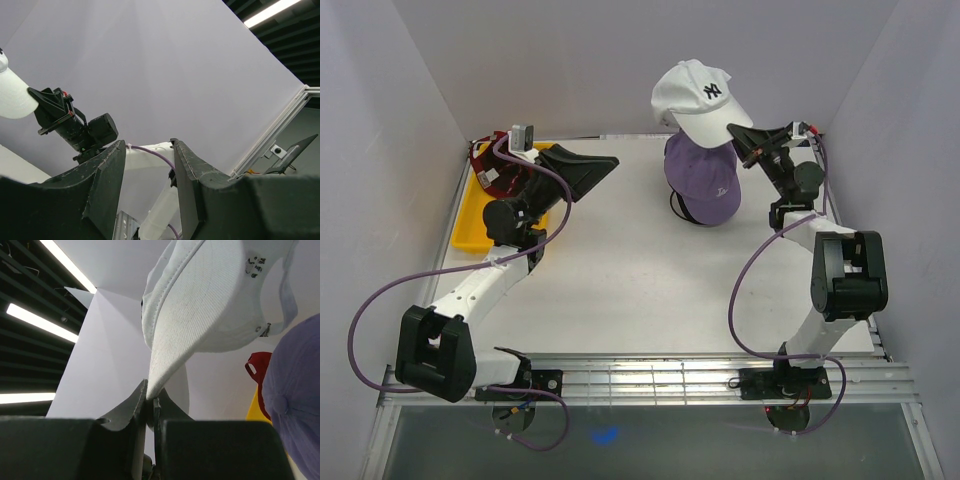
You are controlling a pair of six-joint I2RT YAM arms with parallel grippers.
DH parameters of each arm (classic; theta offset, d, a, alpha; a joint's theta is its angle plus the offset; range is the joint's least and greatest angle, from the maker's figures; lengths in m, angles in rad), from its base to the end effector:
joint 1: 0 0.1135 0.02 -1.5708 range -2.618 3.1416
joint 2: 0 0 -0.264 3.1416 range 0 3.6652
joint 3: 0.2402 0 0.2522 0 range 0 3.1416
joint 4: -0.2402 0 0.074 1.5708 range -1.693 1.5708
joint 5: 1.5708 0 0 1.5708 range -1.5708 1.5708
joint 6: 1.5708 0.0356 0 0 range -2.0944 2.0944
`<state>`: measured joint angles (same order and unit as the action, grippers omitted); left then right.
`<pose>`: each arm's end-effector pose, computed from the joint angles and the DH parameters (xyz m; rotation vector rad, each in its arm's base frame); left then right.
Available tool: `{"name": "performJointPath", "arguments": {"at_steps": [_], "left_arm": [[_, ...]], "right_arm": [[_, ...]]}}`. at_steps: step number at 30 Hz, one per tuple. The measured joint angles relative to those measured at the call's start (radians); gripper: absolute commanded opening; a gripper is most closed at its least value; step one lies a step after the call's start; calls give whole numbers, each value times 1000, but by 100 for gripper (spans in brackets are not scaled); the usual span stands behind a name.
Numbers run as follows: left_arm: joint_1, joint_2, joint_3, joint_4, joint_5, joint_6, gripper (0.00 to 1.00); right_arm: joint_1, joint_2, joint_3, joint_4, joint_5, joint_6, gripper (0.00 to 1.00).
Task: Stack the hats
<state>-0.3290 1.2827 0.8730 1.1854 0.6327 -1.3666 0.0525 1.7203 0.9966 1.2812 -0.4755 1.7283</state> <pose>0.2458 -0.1062 0.3960 0.1619 1.1219 -1.7900 0.3709 0.0358 0.3132 0.5270 1.1608 1.8145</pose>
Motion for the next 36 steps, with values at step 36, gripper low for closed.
{"name": "performJointPath", "arguments": {"at_steps": [36], "left_arm": [[1, 6, 7, -4, 21, -18, 53]], "right_arm": [[-77, -19, -342, 38, -26, 75, 8]]}}
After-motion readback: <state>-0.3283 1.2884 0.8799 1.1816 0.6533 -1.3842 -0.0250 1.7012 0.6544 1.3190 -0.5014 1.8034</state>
